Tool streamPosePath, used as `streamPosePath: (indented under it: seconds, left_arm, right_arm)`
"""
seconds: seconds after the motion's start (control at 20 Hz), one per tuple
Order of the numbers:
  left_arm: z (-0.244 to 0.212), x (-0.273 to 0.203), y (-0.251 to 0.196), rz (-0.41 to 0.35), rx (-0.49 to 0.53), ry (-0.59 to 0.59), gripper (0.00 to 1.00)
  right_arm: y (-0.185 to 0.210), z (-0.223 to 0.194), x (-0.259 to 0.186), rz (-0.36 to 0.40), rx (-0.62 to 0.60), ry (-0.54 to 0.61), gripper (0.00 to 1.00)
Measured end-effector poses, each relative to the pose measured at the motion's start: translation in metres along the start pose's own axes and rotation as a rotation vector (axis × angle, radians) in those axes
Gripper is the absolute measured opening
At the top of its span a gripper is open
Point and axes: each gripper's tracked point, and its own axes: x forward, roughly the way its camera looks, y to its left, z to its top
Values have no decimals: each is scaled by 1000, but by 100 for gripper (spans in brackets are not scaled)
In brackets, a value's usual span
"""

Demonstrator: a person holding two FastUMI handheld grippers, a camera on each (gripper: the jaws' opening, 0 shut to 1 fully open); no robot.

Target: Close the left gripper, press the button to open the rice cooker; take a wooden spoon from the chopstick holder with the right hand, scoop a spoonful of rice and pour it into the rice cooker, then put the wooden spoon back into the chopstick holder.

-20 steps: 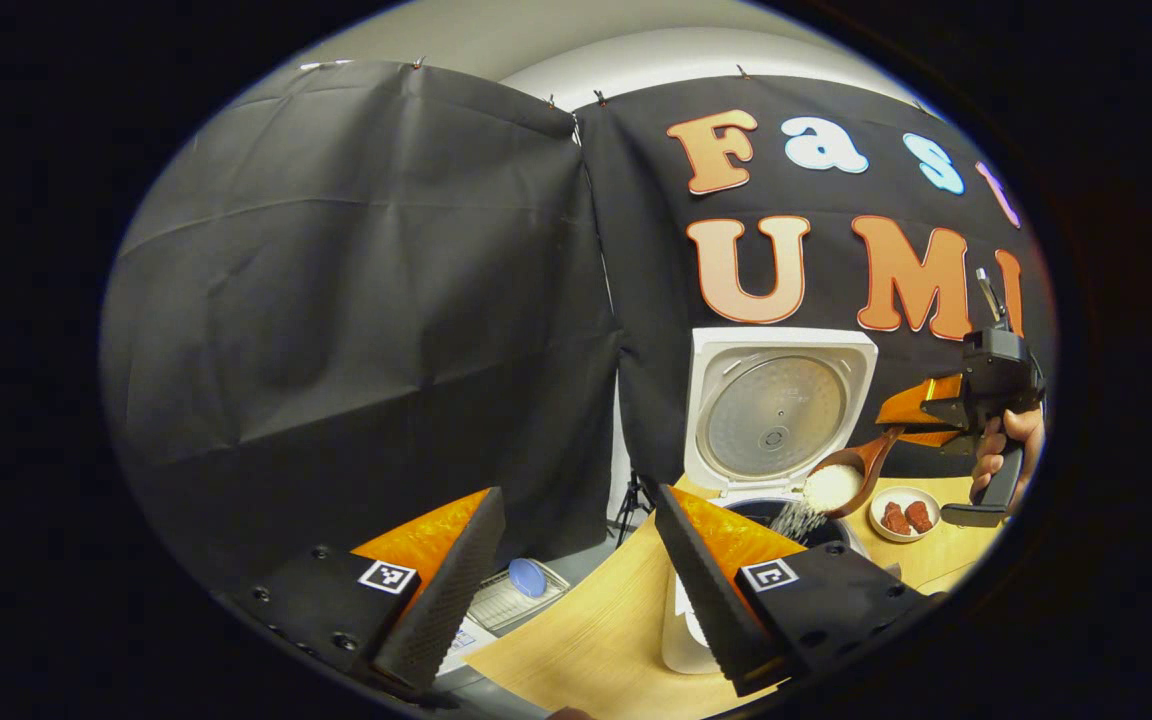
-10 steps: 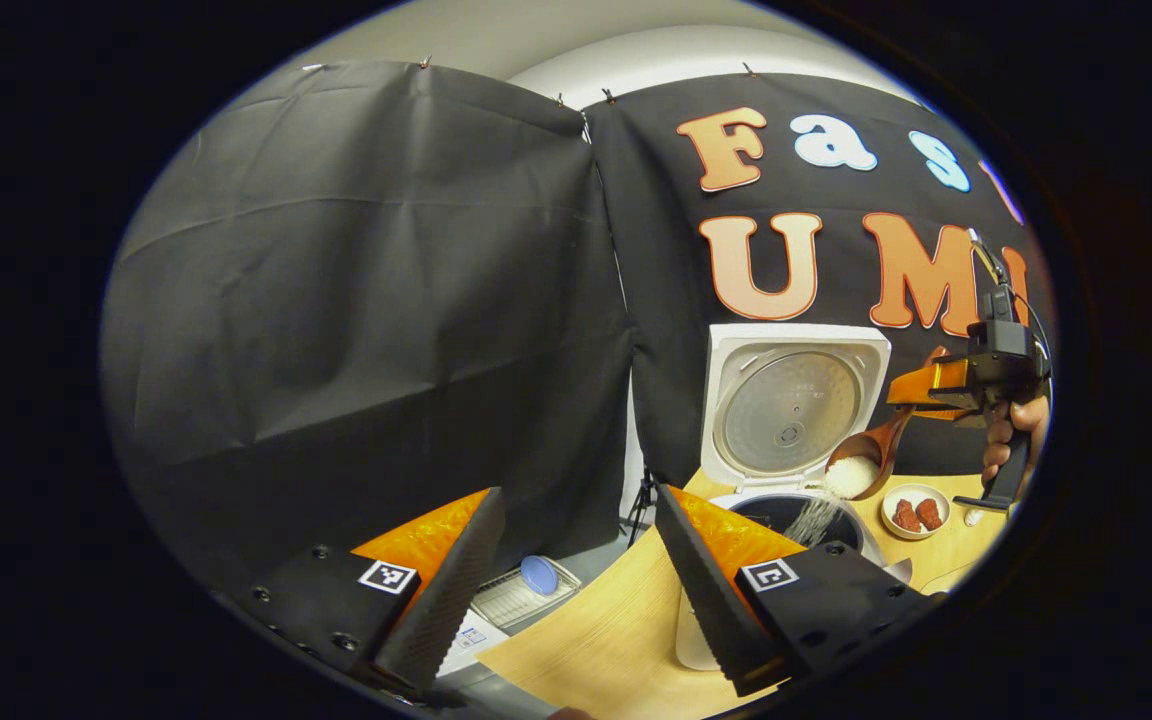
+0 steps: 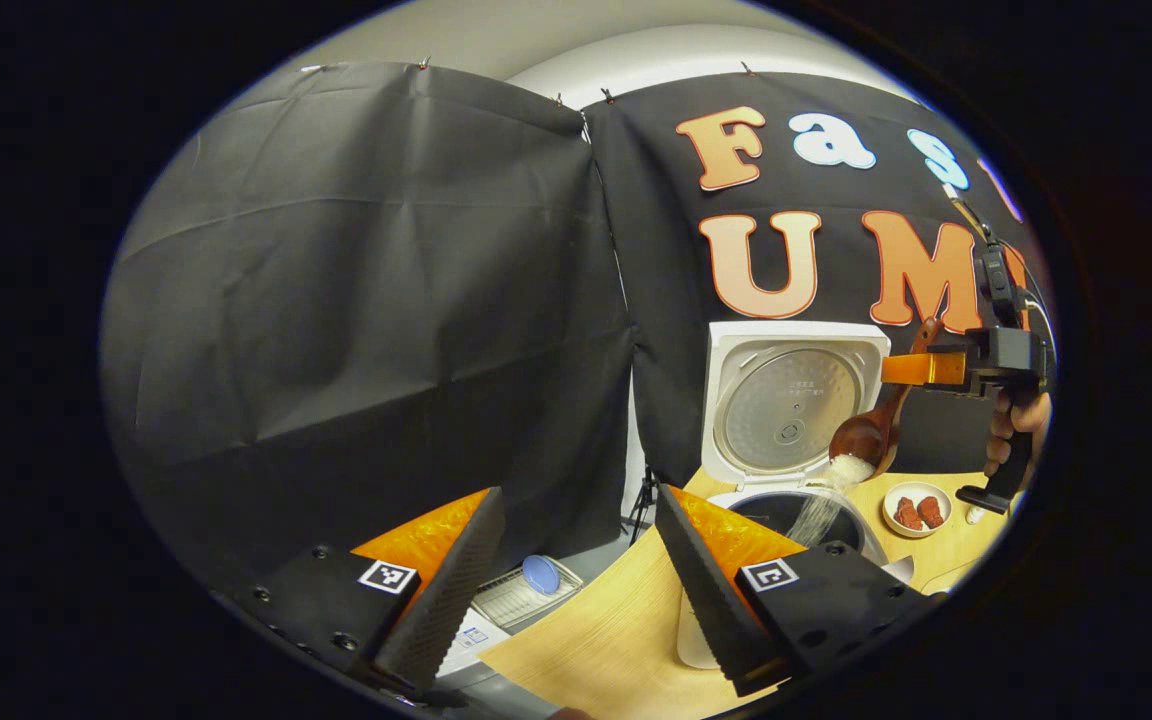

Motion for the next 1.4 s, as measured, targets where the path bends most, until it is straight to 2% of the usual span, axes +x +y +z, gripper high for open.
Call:
streamPosePath:
  seconds: [0.25,0.45,0.6,0.65,0.7,0.8,0.9,0.95,1.0,1.25,1.4]
  left_arm:
    - [0,-1,2,7,3,-2,100]
    - [0,-2,1,4,7,-2,100]
    - [2,-4,0,-1,15,-8,100]
    - [1,-7,-1,-2,17,-9,100]
    - [1,-8,-2,-4,18,-9,100]
    - [1,-13,-5,-6,20,-10,100]
    - [3,-15,-10,-10,24,-10,100]
    - [3,-17,-11,-13,26,-10,100]
    - [4,-19,-13,-14,27,-11,100]
    - [16,-31,-31,-43,16,-33,100]
    - [21,-36,-48,-66,31,-50,100]
  right_arm:
    - [25,13,-5,68,-133,-49,12]
    - [49,23,-15,125,-312,-112,12]
    - [62,20,-26,171,-387,-131,12]
    - [64,22,-29,187,-414,-137,7]
    - [66,23,-31,199,-452,-153,12]
    - [74,22,-38,215,-516,-184,12]
    - [76,20,-49,232,-504,-188,12]
    - [75,21,-53,237,-475,-185,7]
    - [71,23,-59,235,-443,-184,12]
    - [42,43,-86,189,-351,-203,12]
    - [10,49,-107,145,-293,-201,12]
